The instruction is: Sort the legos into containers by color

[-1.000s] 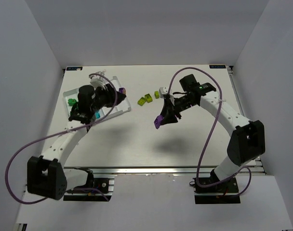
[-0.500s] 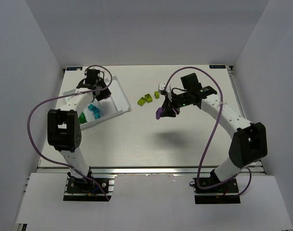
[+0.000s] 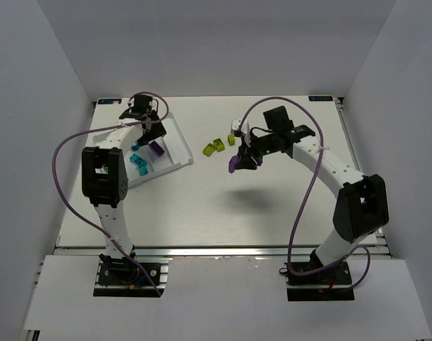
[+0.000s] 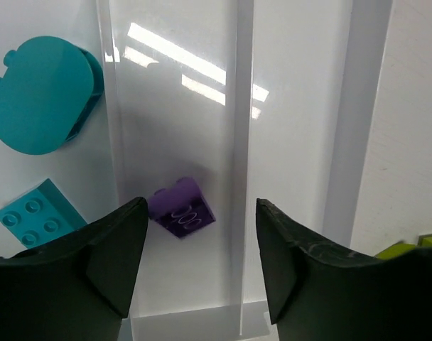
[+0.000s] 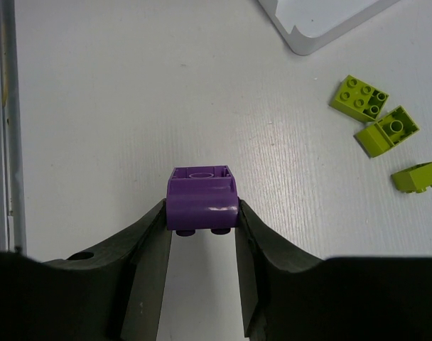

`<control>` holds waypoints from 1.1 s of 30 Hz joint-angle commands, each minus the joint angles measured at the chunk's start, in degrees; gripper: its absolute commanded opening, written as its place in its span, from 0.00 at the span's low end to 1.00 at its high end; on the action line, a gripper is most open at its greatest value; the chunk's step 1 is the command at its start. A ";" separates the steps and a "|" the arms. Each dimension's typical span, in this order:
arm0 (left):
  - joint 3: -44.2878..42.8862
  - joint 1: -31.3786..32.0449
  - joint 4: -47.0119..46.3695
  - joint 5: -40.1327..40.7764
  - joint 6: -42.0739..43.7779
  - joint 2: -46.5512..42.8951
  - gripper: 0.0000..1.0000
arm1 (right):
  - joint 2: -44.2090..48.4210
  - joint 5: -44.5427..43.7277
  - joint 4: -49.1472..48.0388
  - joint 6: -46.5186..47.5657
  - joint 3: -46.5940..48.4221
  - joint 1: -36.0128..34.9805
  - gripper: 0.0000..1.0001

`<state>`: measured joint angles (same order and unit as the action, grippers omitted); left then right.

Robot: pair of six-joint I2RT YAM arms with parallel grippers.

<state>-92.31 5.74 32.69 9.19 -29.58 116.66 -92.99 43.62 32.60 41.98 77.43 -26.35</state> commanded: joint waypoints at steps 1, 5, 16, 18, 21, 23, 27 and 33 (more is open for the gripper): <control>-2.96 -0.29 0.54 -0.66 0.32 -2.14 0.73 | -1.23 -0.72 -2.45 -1.54 2.47 -0.63 0.10; 0.45 -0.29 -1.21 -3.47 -0.04 -7.31 0.75 | -3.07 -1.78 -5.87 -3.83 2.29 -3.35 0.10; 27.52 -1.43 -3.86 -2.34 -5.04 -43.66 0.79 | -18.88 -3.09 -23.60 -25.17 14.76 -13.63 0.09; 32.86 -1.43 -3.16 -1.46 -6.44 -48.61 0.83 | -22.84 -5.55 -26.61 -30.35 18.35 -14.95 0.09; 37.63 -1.52 -2.37 0.39 -8.03 -57.58 0.95 | -28.29 -10.37 -31.36 -35.02 24.40 -17.33 0.10; 41.68 -1.61 -2.01 0.83 -8.65 -62.33 0.97 | -33.03 -11.70 -31.81 -35.82 28.46 -18.91 0.12; 44.85 -1.52 0.97 0.92 -9.70 -66.73 0.97 | -39.71 -16.35 -33.12 -38.45 37.34 -20.14 0.14; 46.96 -1.52 2.64 2.32 -10.49 -72.70 0.98 | -45.96 -21.20 -37.95 -37.67 43.16 -21.46 0.37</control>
<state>-45.50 4.34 34.44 9.85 -39.11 47.16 -138.17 26.59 0.40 5.02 117.25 -47.62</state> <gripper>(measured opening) 0.977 0.430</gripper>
